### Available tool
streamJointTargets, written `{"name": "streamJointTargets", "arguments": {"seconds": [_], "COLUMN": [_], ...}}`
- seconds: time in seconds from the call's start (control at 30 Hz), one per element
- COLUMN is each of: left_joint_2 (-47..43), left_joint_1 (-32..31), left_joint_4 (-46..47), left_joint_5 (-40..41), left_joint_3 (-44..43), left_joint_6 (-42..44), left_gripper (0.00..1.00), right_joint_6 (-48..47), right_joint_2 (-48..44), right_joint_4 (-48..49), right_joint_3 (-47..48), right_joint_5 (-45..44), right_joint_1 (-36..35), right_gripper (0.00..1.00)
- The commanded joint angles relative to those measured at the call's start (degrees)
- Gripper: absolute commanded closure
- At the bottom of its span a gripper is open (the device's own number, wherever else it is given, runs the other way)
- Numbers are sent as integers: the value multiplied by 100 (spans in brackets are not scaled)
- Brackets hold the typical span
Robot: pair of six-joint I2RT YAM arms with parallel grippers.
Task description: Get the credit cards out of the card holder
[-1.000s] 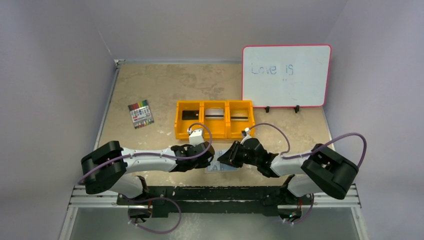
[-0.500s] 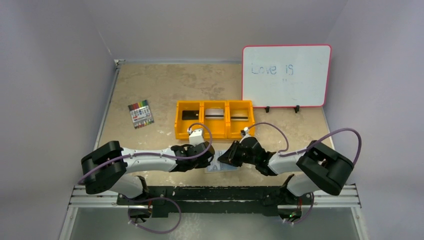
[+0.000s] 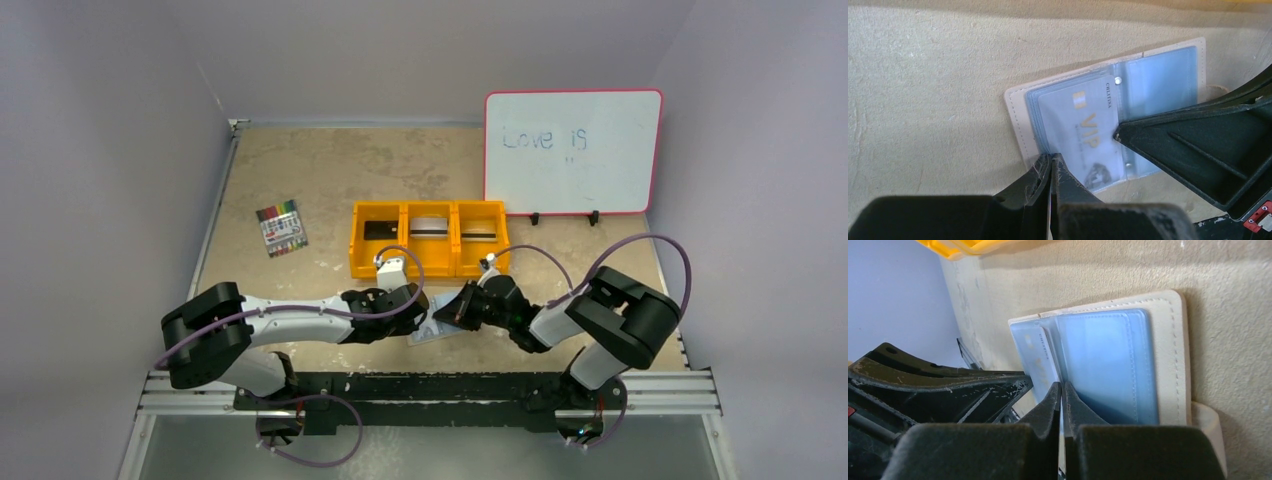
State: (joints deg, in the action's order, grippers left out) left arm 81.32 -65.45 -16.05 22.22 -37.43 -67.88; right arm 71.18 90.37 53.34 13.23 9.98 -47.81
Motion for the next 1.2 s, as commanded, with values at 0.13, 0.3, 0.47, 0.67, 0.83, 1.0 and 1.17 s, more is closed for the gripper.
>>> {"name": "streamJointTargets", "arguments": {"seconds": [0.13,0.3,0.47,0.67,0.83,1.0,1.17], "left_joint_2": [94,32,-14,-221,-575,-743,-691], "left_joint_1": [-64,-64,-60,-64,-62,-64,-56], "left_joint_4": [-507,-574,-634,-415,-226,-88,128], "left_joint_5": [64,120,154,69,87,73,-8], "left_joint_3": [112,122,147,161,119,27,124], "left_joint_6": [-128,-132,-134,-21,-27,-67,-106], "left_gripper": [100,100,100,100,76,72,69], "right_joint_6": [28,122,145,-2,-266,-257,-221], "right_joint_2": [-467,-589,-599,-621,-598,-556,-538], "right_joint_4": [-148,-123,-182,-205,-592,-581,-534], "right_joint_3": [-76,-222,-246,-223,-16,-32,-43], "right_joint_5": [92,40,24,77,61,78,123], "right_joint_1": [-136,-114,-96,-81,-87,-88,-85], "right_gripper": [100,100,100,94,83,83,83]}}
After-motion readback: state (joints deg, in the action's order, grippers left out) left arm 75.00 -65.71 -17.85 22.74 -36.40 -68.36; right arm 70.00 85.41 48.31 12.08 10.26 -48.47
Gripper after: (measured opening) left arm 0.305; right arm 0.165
